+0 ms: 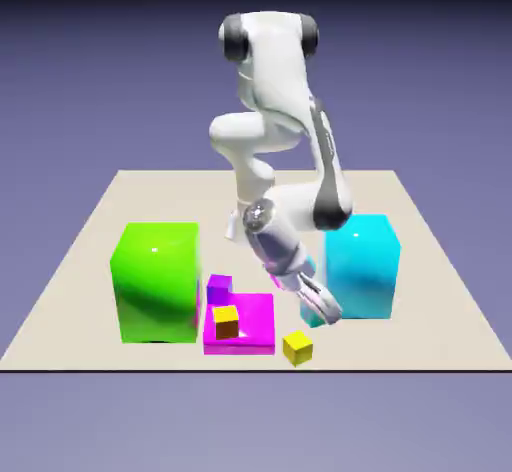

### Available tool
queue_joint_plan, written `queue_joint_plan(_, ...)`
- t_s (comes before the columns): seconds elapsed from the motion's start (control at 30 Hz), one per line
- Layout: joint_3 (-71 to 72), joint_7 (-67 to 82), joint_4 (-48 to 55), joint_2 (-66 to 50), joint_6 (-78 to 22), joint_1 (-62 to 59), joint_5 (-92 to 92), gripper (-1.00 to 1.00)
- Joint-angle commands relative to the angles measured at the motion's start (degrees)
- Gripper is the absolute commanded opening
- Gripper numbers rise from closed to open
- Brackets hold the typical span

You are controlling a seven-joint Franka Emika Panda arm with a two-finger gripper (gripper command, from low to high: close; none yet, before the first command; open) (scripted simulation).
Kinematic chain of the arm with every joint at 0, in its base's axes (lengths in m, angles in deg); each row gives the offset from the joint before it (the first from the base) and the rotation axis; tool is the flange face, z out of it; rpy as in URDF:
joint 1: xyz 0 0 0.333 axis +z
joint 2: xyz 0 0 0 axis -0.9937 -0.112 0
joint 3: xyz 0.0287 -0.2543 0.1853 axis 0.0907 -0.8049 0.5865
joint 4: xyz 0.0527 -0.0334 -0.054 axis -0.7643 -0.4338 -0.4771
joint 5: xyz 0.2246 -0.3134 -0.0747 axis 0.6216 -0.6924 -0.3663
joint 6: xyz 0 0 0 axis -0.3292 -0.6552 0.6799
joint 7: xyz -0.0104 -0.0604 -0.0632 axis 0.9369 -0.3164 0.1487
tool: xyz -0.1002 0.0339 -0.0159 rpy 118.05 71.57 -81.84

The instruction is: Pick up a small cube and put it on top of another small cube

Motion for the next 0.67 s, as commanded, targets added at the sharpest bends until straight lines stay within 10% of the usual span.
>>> queue_joint_plan(0.0, -0.3, 2.3, 1.6, -0.2, -2.3, -1.0, -2.7, -1.00)
queue_joint_plan(0.33, -2.8, 25.6, 17.0, -1.9, -24.8, -10.7, -27.0, -1.00)
queue_joint_plan(0.5, -2.4, 26.1, 10.0, -4.4, -15.3, -10.5, -26.4, -1.00)
queue_joint_plan(0.53, -2.4, 26.1, 10.0, -4.4, -15.3, -10.5, -26.4, 1.00)
queue_joint_plan(0.63, -2.6, 25.8, 13.7, -3.1, -20.3, -10.6, -26.7, 1.00)
